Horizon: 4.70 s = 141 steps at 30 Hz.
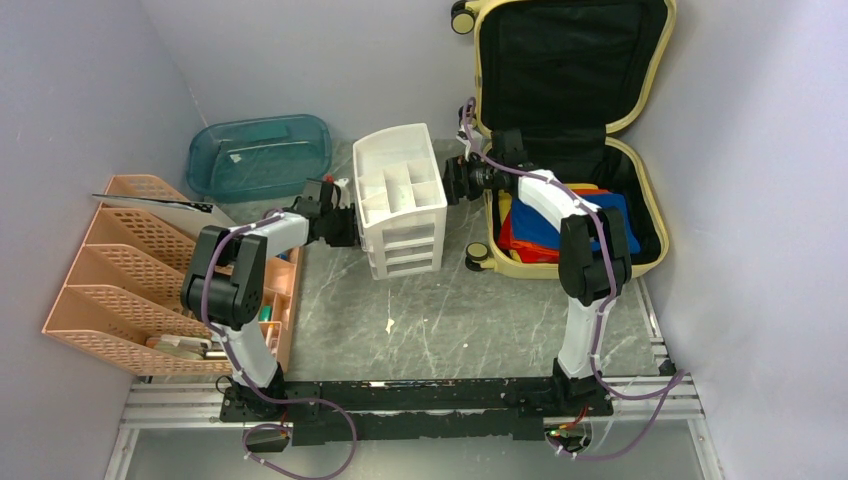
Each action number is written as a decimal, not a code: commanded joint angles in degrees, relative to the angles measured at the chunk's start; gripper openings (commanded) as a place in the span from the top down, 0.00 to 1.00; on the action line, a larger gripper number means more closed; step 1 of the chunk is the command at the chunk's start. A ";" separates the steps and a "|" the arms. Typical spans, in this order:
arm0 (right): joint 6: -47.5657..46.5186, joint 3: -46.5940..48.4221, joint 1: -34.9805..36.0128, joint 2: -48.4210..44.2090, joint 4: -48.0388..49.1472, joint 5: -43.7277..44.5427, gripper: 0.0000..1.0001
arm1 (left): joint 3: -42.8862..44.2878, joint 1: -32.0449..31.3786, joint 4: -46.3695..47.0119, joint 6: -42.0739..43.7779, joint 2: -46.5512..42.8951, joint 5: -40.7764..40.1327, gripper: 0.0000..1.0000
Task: Open, take out, and arrange the luggage
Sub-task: Close the drawer of the storage box, then adjust the storage box at the center of the board.
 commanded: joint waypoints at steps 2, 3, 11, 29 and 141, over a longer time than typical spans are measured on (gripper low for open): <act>-1.76 3.25 0.31 -3.36 -0.72 -0.97 0.16 | 3.10 -1.16 -0.81 5.21 -5.22 2.75 0.64; -2.02 3.43 -0.21 -3.78 -1.10 -0.87 0.15 | 3.04 -0.43 -1.19 5.47 -5.76 2.75 0.63; -7.57 6.16 -4.66 -8.93 -6.14 1.11 0.08 | 3.81 6.57 -4.37 7.50 -11.11 4.69 0.60; -39.06 -2.44 -8.35 -33.22 -26.37 -0.71 0.00 | 2.39 10.02 -15.26 26.28 -35.35 8.79 0.01; -17.40 27.06 4.58 2.07 -9.32 38.56 0.00 | 14.39 8.31 -4.27 13.96 -11.69 5.54 0.04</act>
